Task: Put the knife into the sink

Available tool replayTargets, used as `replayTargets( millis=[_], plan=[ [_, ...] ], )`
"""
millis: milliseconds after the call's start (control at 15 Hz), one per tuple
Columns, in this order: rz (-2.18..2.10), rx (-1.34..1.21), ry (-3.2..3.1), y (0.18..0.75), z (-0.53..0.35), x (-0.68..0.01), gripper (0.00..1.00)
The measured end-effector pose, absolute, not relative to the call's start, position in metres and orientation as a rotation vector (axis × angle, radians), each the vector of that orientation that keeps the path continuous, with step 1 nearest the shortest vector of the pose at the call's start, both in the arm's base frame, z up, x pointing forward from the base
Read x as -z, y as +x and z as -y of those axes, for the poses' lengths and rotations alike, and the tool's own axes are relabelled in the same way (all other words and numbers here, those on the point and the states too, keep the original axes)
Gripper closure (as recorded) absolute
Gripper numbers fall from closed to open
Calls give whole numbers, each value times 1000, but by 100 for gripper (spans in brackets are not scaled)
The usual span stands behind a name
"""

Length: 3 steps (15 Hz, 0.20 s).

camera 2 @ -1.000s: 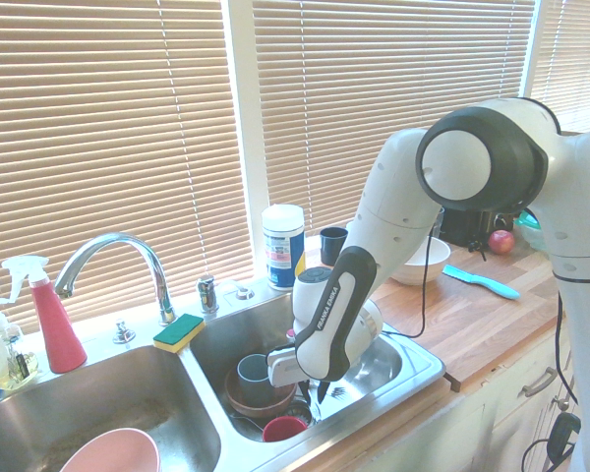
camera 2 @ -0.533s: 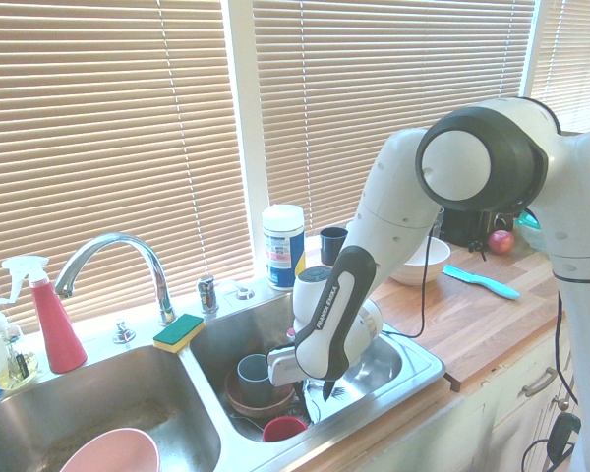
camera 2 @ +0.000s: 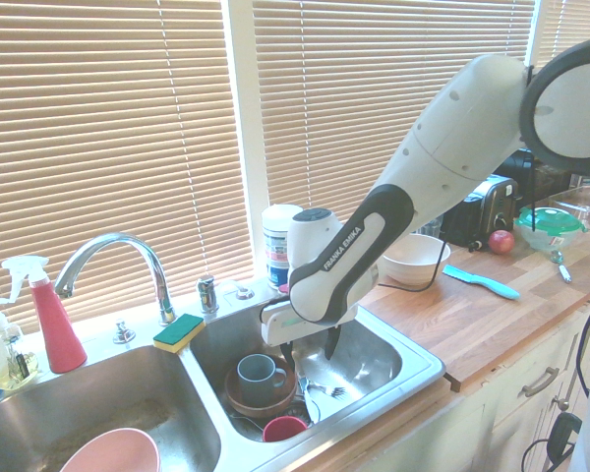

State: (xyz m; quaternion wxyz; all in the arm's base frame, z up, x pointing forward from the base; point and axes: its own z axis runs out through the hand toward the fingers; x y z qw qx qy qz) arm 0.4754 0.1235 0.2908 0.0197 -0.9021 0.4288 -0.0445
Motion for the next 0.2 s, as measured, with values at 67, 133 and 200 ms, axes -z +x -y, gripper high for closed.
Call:
replayTargets(
  millis=[67,133,200],
  plan=[
    [-1296,128,-2814,471,-120,-306,0],
    [-1266,126,-2822,466,-116,-320,0],
    [-1241,122,-2828,461,-111,-333,0]
  ],
)
